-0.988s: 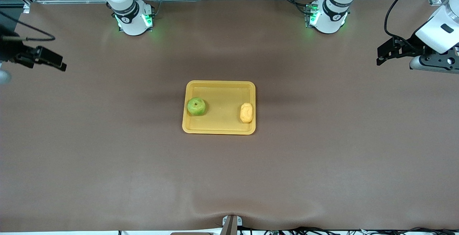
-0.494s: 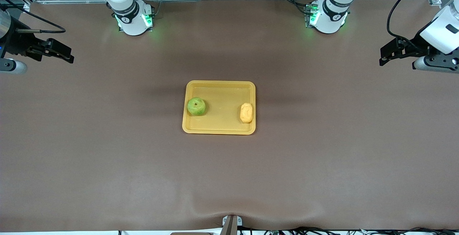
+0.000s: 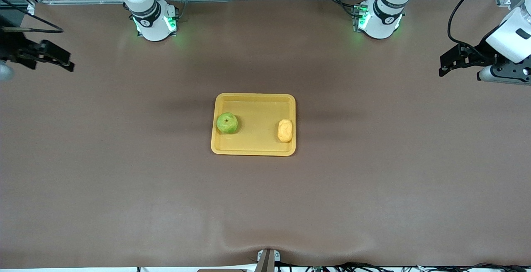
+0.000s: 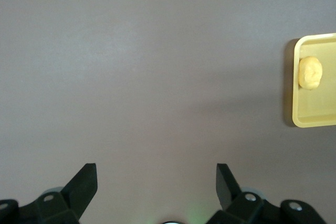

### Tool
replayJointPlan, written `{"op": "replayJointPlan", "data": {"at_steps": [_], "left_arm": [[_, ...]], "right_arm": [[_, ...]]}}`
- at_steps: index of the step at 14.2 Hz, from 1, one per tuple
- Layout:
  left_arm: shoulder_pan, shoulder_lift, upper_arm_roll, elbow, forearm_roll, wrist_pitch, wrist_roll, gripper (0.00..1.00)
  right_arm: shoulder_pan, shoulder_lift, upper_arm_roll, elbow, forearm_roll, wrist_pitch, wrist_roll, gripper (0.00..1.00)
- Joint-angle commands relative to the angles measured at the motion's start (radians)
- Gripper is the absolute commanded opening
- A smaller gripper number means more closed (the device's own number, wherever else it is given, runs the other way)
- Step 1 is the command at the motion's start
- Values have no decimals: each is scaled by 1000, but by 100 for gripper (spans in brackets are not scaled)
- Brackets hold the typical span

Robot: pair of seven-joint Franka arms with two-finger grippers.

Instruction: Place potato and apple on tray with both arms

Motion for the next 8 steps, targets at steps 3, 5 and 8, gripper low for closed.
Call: {"op": "replayJointPlan", "data": {"at_steps": [3,5,8], "left_arm": [[-3,52,3,80,1,-4,19,100],[-1,52,5,77,3,-7,19,100],[-3,52,3,77,3,-7,19,100]], "right_arm": [[55,-18,-83,-1,1,-18,-71,100],[50,-40,-83,-13,2,-26,-69,100],[58,-51,-80,-25,2,-10,-72,100]]}}
